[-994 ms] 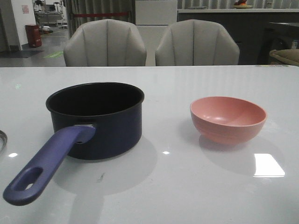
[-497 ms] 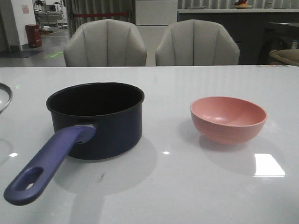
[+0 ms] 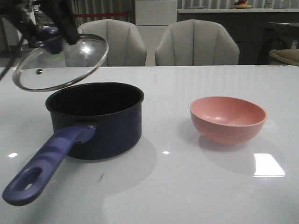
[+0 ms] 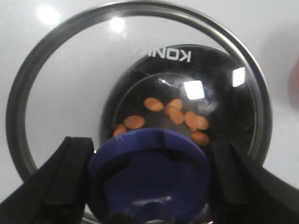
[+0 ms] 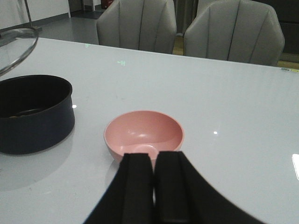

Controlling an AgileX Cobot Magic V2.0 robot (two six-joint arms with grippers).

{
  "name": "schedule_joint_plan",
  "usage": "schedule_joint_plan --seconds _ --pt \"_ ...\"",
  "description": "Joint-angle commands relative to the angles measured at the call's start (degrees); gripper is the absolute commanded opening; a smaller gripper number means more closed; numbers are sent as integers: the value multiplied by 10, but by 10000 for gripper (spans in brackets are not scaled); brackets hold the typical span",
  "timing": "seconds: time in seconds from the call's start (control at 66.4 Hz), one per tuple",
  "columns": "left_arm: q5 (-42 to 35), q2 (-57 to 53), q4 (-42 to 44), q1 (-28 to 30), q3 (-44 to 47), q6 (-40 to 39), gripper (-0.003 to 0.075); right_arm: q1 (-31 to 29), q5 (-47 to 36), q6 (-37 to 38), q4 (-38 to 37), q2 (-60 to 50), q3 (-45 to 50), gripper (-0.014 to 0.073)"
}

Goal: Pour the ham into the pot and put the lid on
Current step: 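Bring the glass lid over the saucepan with the left gripper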

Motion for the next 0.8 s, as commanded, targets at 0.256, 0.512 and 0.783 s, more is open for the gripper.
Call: schedule_joint_plan --seconds 0.256,0.512,0.783 --pt "30 53 -11 -65 -104 -1 208 1 -43 -5 -1 5 -17 167" --pt "91 88 -6 -65 -132 -1 208 1 -43 -5 -1 5 -17 167" --pt "94 89 6 -65 -132 -1 208 1 -43 -5 -1 5 -17 167"
